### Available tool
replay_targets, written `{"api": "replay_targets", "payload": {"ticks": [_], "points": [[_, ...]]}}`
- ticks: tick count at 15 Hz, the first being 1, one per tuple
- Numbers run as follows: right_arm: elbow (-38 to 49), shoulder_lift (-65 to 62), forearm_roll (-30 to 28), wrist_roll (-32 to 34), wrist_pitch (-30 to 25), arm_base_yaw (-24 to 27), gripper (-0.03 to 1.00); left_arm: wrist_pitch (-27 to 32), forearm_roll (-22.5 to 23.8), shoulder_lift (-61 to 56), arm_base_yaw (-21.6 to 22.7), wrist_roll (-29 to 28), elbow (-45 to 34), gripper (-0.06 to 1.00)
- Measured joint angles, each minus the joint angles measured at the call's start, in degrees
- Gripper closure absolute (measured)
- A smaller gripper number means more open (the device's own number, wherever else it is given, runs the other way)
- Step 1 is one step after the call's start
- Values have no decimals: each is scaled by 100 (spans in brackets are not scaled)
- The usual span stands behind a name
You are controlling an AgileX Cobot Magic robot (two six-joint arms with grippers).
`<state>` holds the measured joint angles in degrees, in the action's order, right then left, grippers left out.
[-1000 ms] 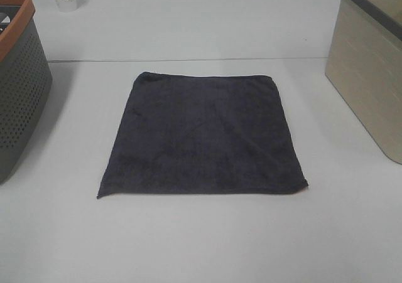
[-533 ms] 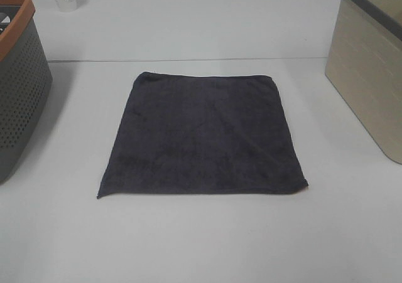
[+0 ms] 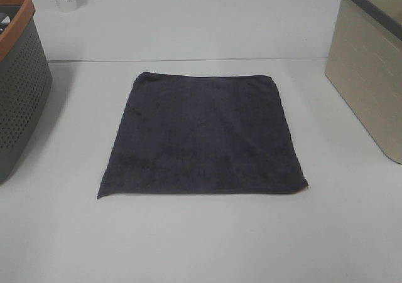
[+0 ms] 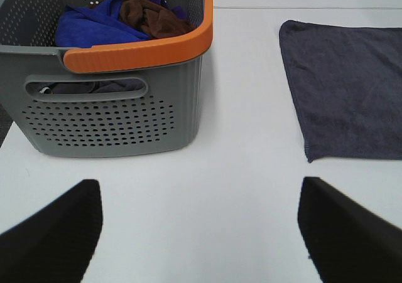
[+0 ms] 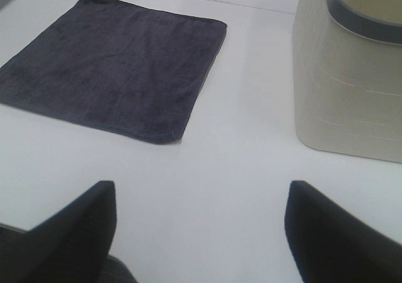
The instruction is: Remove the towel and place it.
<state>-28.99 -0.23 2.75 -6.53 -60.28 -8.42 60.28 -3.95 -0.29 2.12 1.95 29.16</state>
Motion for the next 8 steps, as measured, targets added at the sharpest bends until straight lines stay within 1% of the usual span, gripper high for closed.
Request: {"api": "replay_targets", "payload": {"ticks": [8], "points": [[0, 0, 0, 0, 0, 0, 23, 0, 0, 0, 0, 0, 0, 15]]}}
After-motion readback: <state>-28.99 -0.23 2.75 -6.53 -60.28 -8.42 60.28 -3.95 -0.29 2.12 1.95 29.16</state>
